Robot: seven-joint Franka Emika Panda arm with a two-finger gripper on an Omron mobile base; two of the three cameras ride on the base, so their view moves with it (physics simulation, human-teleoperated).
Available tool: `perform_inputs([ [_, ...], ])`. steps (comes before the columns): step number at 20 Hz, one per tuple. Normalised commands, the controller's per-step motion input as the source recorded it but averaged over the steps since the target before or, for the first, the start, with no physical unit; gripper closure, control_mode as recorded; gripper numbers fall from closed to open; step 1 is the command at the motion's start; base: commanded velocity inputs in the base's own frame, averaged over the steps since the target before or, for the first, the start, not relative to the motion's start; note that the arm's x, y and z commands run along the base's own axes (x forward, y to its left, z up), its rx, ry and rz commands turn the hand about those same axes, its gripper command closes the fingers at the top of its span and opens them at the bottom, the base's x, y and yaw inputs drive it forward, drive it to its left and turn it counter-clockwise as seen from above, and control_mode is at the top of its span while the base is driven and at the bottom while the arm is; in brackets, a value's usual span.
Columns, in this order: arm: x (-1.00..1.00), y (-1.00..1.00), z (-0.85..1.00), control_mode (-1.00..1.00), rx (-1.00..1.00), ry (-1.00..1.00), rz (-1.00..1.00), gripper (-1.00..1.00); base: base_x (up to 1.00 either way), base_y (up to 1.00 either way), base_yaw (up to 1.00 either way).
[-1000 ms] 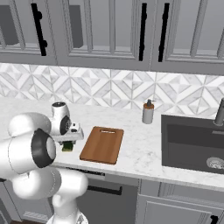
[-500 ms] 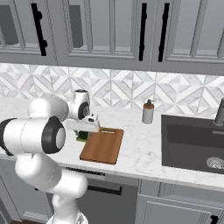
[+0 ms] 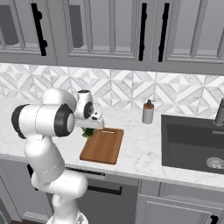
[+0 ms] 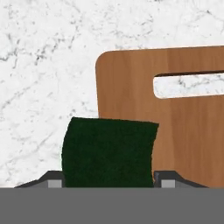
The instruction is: Pick up the sponge from the counter and clean the cutting board by briefly scrubbing or pressing down on the cutting board. Once finished, release the sponge.
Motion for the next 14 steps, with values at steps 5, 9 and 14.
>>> perform_inputs([
  [5, -0.06, -0.39, -0.58, -1.0, 0.03, -0.07, -0.11, 1.0, 0.0, 0.0, 0.0],
  [9, 0.0, -0.49, -0.48, -1.0, 0.17, 0.04, -0.13, 1.0, 0.0, 0.0, 0.0],
  [14, 0.0, -0.17, -0.42, -1.0, 0.19, 0.0, -0.11, 1.0, 0.0, 0.0, 0.0],
])
